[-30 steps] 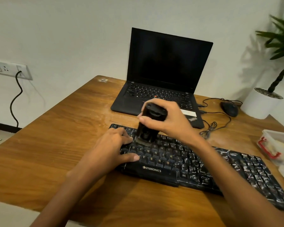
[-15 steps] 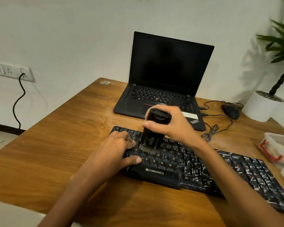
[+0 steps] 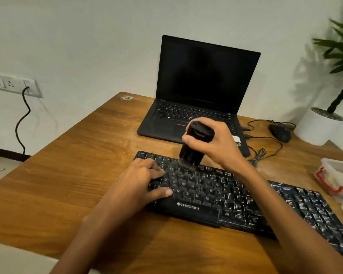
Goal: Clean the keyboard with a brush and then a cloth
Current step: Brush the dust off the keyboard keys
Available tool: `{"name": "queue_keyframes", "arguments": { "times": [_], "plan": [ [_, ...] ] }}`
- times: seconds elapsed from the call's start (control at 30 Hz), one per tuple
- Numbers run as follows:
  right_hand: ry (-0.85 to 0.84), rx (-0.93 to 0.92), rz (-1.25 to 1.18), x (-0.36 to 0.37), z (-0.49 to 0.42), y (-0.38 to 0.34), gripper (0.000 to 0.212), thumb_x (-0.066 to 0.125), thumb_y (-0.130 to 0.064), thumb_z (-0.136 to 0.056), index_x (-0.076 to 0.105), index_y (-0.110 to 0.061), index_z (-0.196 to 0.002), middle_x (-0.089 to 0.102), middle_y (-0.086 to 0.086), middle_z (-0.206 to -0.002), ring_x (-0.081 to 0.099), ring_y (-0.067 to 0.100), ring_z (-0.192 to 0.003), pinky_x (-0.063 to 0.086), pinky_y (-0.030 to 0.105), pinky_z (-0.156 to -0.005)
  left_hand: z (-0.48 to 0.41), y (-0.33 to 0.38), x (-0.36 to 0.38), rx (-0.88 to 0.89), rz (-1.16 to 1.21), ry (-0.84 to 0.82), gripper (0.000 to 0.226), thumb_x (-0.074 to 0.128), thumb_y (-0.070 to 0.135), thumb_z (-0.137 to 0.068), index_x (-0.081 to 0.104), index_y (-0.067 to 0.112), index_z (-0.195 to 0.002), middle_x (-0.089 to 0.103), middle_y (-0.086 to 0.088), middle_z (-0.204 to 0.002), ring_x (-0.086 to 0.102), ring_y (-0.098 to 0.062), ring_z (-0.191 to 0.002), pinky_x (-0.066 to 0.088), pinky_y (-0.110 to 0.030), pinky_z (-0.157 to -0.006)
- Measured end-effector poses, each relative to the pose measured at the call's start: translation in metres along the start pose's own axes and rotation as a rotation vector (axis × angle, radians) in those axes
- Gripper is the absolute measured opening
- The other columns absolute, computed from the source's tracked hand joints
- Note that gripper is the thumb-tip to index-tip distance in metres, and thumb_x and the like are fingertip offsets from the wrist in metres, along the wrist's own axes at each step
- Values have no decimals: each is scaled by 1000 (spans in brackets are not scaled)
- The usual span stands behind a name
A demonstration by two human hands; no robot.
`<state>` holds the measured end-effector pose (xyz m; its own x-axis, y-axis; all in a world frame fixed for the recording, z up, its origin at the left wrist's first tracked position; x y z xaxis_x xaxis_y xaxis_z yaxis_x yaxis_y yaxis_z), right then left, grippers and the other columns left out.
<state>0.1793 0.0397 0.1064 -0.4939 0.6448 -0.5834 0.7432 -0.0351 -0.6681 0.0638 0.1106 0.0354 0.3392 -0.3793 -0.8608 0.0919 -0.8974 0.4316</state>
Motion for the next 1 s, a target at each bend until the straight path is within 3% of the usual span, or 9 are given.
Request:
{"name": "queue_keyframes", "arguments": {
  "times": [0.1,0.23,0.3,0.37,0.47,0.53,0.7,0.87,1.0],
  "plan": [
    [-187,59,-41,20,12,4,27,72,-31,-73,63,-12,-89,64,3,-80,61,13,-77,49,26,-68,0,-2,1,-1,19,8,65,56,55,-78,46,23,-133,34,23,-105,26,5,-103,25,-13,-89],
    [10,76,-6,-19,7,18,21,72,-23,-76,63,-8,-87,63,6,-80,59,11,-75,46,22,-67,2,-2,1,-1,30,7,64,55,56,-78,45,24,-134,34,24,-106,26,5,-104,24,-13,-90],
    [-86,76,-61,-9,12,14,24,71,-27,-74,64,-8,-87,64,6,-81,60,10,-75,48,20,-66,2,-2,1,-1,33,10,64,55,55,-79,45,24,-134,34,24,-106,25,5,-104,24,-13,-90],
    [-181,114,-38,5,17,17,24,74,-26,-73,64,-9,-87,63,6,-80,61,11,-75,50,25,-67,2,-2,1,2,27,17,64,55,55,-79,45,24,-134,33,24,-106,25,6,-103,24,-13,-91],
    [7,98,77,-17,-1,19,14,72,-17,-79,62,-13,-88,62,-3,-79,58,6,-76,47,25,-69,3,-1,0,4,6,29,64,53,57,-79,45,25,-134,39,23,-112,23,5,-107,26,-15,-95],
    [66,37,-4,-14,-14,2,16,73,-17,-78,63,-13,-90,66,1,-85,62,11,-84,52,33,-75,4,0,-4,16,-25,47,65,52,60,-78,46,27,-133,45,21,-120,22,5,-113,25,-16,-96],
    [-105,-46,-45,44,-11,-19,22,69,-22,-76,63,-11,-93,68,6,-87,65,19,-83,52,40,-78,6,-2,-5,-1,-7,60,64,52,61,-76,48,28,-131,45,19,-121,25,6,-113,27,-15,-92],
    [-179,90,82,3,3,14,14,72,-16,-78,62,-9,-87,63,7,-80,61,16,-77,50,33,-70,6,-3,-2,-4,-10,46,64,48,62,-78,44,30,-133,43,21,-124,28,3,-118,27,-14,-91],
    [-155,9,116,2,-8,-4,14,72,-19,-79,63,-13,-87,62,-3,-78,58,8,-75,46,20,-67,6,-1,-2,-4,-12,43,63,47,61,-80,41,30,-135,42,20,-126,26,2,-120,28,-15,-96]
  ]
}}
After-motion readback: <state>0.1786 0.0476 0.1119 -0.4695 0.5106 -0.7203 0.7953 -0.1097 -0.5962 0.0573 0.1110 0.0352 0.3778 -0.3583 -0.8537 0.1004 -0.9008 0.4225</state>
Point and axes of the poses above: each hand's wrist, its own z-axis away from the middle knuckle, its own x-axis out of the palm, y = z × x, the point moved 10 cm from there along -z, towards the middle knuckle
